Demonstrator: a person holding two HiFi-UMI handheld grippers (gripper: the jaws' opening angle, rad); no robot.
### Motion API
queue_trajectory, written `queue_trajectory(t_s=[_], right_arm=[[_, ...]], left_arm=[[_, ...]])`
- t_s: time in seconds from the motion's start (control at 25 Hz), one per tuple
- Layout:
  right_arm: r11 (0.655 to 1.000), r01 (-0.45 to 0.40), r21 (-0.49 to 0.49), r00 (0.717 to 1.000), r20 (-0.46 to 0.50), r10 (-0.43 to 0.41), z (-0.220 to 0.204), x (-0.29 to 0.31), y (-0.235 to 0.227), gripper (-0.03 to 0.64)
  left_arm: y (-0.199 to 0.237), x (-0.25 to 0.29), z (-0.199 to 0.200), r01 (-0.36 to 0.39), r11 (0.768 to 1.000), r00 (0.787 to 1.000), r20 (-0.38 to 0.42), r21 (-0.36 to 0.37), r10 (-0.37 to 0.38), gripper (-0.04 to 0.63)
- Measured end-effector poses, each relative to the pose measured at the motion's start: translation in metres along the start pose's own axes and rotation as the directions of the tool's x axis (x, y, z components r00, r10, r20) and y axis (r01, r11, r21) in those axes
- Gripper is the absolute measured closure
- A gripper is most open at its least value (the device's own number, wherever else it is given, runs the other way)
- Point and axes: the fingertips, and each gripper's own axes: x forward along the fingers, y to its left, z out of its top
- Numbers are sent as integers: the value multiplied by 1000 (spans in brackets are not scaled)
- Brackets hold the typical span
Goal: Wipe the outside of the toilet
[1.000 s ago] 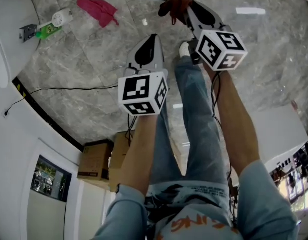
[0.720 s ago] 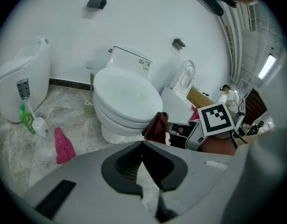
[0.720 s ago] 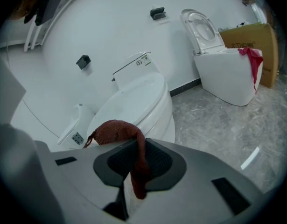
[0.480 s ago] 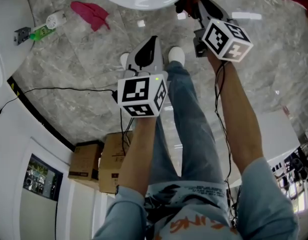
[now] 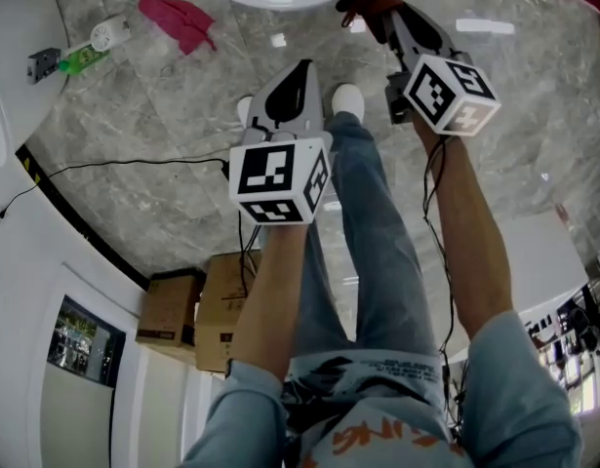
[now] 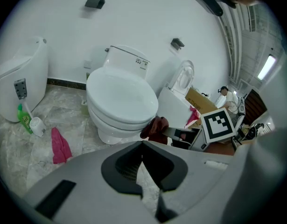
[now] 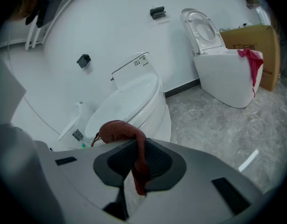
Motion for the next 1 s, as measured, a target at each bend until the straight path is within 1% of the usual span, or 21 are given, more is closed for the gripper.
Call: queue_trajectory(t_s=[0.12, 0.28, 0.44, 0.64, 0.8, 1.0], right_arm=[[1000, 2, 12, 1000, -9, -2, -18, -16, 7, 565], [1000, -1, 3, 1000, -26, 1, -40, -28, 23, 565], [1000, -20, 10, 999, -43, 21, -62, -29, 48, 565], [999, -48, -8, 995, -84, 47, -88, -18, 88, 565], [998, -61, -11, 994, -95, 60, -96, 1, 117, 565], [996, -80, -46, 991, -106, 75, -105, 38, 147, 565]], left_arm=[[7, -9, -3, -2, 1000, 1000, 0, 6, 2, 601], [22, -23, -12, -4, 1000, 1000, -6, 8, 4, 601], [40, -38, -22, -17, 1000, 1000, -16, -11, 17, 601], [62, -51, -26, -10, 1000, 1000, -29, -15, 10, 601], [88, -59, -16, -21, 1000, 1000, -20, -14, 20, 601], [123, -66, -12, -31, 999, 999, -18, -24, 31, 601]])
